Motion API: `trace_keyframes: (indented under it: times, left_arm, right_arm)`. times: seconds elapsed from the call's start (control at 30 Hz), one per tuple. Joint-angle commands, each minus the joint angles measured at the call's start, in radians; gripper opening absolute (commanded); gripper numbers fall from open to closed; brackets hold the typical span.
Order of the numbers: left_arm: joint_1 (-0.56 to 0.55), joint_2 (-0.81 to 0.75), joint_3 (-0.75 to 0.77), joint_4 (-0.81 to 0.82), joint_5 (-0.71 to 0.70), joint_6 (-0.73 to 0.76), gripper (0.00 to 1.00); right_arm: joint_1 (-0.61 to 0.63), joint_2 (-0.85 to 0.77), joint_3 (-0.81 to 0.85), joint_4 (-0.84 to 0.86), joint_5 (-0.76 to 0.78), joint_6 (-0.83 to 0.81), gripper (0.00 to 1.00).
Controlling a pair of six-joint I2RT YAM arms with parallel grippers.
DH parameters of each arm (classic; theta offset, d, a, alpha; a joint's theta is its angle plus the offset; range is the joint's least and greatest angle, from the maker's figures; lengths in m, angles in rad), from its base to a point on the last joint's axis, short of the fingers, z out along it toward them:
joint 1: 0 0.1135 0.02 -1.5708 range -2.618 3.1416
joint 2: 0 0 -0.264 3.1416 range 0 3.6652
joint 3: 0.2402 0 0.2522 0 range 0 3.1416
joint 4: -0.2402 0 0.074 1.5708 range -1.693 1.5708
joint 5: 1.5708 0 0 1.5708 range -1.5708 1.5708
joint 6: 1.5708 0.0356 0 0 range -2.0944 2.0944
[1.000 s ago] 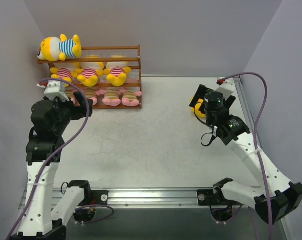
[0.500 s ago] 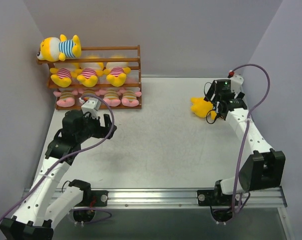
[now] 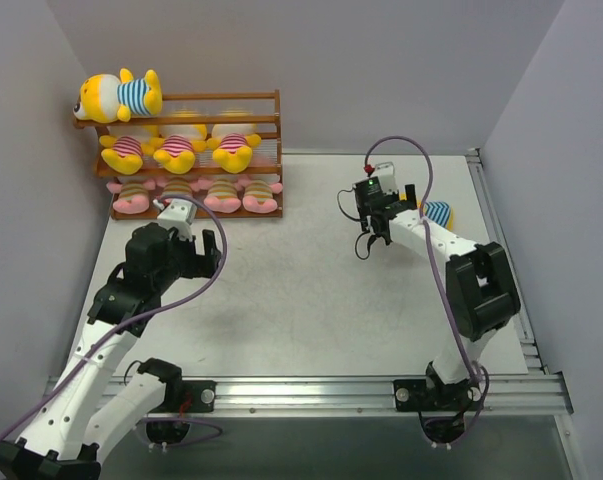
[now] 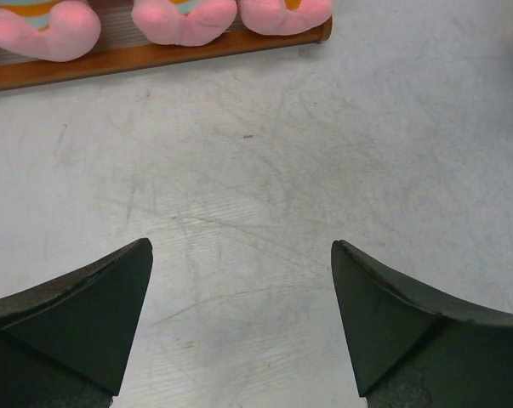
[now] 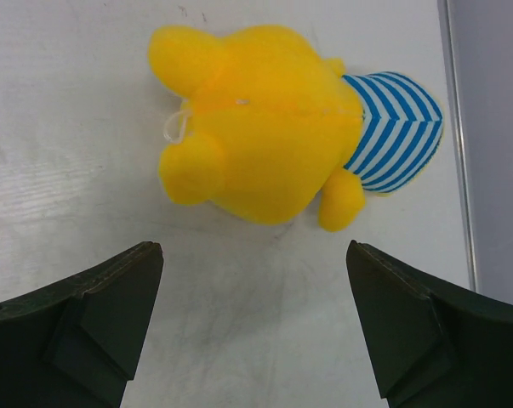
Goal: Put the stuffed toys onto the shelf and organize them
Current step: Grab a stuffed toy with the right arm
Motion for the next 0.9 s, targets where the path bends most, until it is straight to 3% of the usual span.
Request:
trace_keyframes:
  times: [0.0,0.47,0.73,0.87]
  left_arm:
    - [-0.004,-0.014,0.029,-0.015,-0.077,0.012,0.94]
    - [-0.005,-0.023,0.031,-0.026,-0.101,0.004,0.94]
    - [-0.004,-0.02,0.032,-0.027,-0.107,0.004,0.94]
    - [-0.004,-0.019,0.029,-0.027,-0.107,0.004,0.94]
  right_arm:
    - [0.035,0.07,0.043,0.032,0.194,-0.107,0.93]
    - [0.072,0.396,0.148,0.148,0.512,-0.3,0.91]
    - [0.069,0.469,0.146,0.306,0.616,-0.447,0.76]
    - [0.066,0.492,0.155,0.357,0.638,-0.489,0.6]
